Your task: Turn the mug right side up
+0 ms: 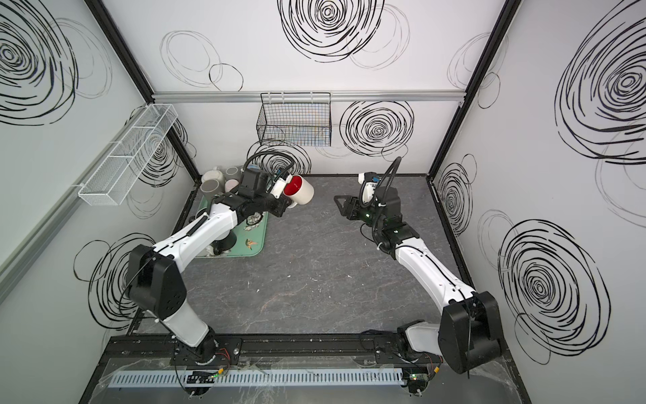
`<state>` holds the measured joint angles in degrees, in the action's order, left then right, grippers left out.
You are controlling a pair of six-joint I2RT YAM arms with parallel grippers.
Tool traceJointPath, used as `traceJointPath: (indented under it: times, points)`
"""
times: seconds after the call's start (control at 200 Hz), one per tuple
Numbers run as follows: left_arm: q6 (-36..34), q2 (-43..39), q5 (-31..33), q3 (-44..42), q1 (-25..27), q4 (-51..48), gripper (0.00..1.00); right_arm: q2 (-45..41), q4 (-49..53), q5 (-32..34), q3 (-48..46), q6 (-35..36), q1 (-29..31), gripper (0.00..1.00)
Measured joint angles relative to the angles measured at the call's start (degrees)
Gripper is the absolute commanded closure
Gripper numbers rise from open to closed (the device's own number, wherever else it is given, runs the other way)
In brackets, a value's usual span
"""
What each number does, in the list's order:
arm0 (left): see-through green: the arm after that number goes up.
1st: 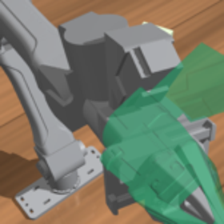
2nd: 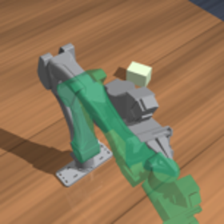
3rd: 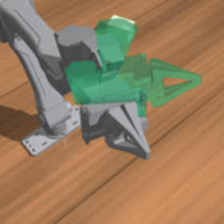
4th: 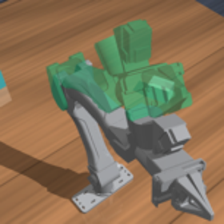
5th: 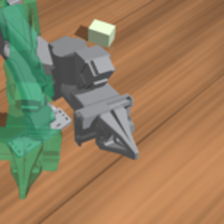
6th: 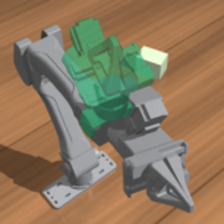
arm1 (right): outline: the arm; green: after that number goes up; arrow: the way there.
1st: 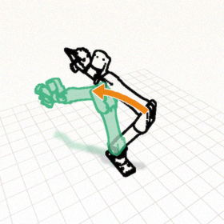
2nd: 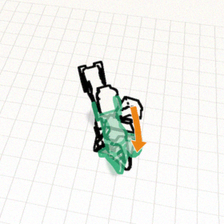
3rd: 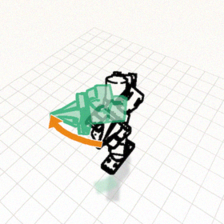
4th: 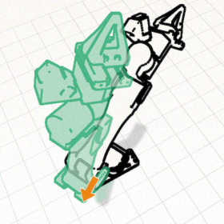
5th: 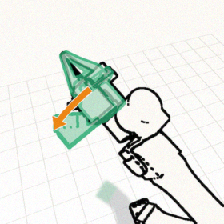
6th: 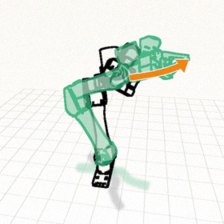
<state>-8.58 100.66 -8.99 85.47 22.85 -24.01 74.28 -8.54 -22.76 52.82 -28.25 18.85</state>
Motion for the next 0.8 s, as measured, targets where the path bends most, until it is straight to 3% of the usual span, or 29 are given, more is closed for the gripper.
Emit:
traceJointPath:
  times: [0.165, 0.52, 0.645, 0.781, 0.796]
  points:
    - [-10.3, 12.3, 7.6, 10.0, 2.1, -5.7, 1.0, 0.0, 3.1, 0.9, -2.9, -0.1, -2.9, 0.44]
    - [-23.8, 35.6, 15.5, 34.1, 4.5, -12.3, 1.0, 1.0, 5.0, 1.9, -4.3, -0.2, -5.4, 0.44]
    - [-25.9, 40.3, 15.7, 40.0, 4.5, -13.3, 1.0, 3.1, 5.6, 1.9, -4.2, -0.2, -5.9, 0.45]
    - [-27.6, 40.6, 15.7, 40.7, 4.4, -13.2, 1.0, 5.5, 6.3, 1.9, -3.7, -0.2, -6.0, 0.45]
    - [-27.7, 40.6, 15.7, 40.7, 4.4, -13.1, 0.96, 5.6, 6.4, 1.9, -3.7, -0.2, -6.0, 0.45]
